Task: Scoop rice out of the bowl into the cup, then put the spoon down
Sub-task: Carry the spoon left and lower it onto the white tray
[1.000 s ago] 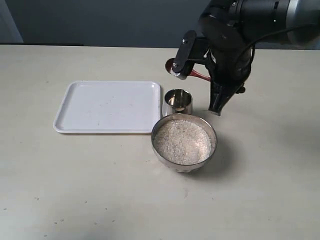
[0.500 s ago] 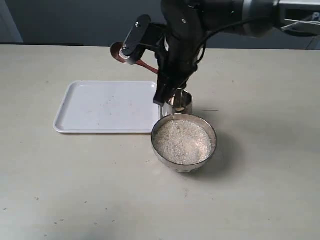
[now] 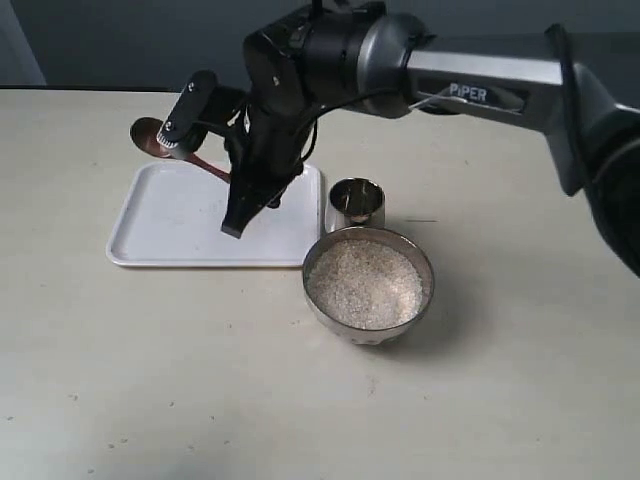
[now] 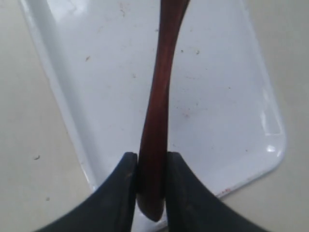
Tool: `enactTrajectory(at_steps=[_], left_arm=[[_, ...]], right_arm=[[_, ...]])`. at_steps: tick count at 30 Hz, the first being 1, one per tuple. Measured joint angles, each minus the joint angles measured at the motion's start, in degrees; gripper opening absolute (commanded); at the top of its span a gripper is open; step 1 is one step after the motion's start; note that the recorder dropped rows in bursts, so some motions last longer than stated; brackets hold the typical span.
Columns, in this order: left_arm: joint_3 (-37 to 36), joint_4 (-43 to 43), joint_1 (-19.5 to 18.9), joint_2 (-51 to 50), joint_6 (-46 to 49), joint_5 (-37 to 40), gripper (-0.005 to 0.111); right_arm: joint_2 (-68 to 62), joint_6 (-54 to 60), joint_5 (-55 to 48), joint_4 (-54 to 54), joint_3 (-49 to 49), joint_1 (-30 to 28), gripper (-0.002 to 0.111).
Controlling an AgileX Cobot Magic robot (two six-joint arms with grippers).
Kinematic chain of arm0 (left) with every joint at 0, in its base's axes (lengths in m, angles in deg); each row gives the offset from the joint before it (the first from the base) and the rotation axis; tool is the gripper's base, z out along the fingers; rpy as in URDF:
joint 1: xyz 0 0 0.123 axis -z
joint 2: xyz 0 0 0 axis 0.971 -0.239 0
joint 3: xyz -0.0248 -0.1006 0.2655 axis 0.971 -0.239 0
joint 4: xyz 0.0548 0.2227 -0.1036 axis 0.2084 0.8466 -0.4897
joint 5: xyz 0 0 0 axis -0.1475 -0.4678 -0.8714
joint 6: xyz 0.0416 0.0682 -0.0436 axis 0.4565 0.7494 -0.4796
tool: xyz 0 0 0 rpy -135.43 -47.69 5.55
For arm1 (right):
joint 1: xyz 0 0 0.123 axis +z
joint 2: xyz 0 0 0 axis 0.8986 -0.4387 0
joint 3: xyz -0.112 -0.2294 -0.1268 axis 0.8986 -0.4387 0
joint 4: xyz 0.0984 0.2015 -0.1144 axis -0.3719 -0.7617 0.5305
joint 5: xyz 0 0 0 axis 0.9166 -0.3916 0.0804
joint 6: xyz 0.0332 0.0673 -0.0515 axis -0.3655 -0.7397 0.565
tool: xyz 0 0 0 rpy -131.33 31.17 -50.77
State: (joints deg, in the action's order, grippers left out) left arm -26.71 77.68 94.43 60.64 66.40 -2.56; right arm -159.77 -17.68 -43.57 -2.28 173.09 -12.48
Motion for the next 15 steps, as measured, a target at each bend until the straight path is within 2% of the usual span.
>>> enactTrajectory(at_steps=[15], left_arm=[[0.0, 0.0, 0.0, 0.0, 0.0, 0.0, 0.001]], right_arm=[[-3.7, 0.2, -0.8, -3.2, 0.1, 0.0, -0.001]])
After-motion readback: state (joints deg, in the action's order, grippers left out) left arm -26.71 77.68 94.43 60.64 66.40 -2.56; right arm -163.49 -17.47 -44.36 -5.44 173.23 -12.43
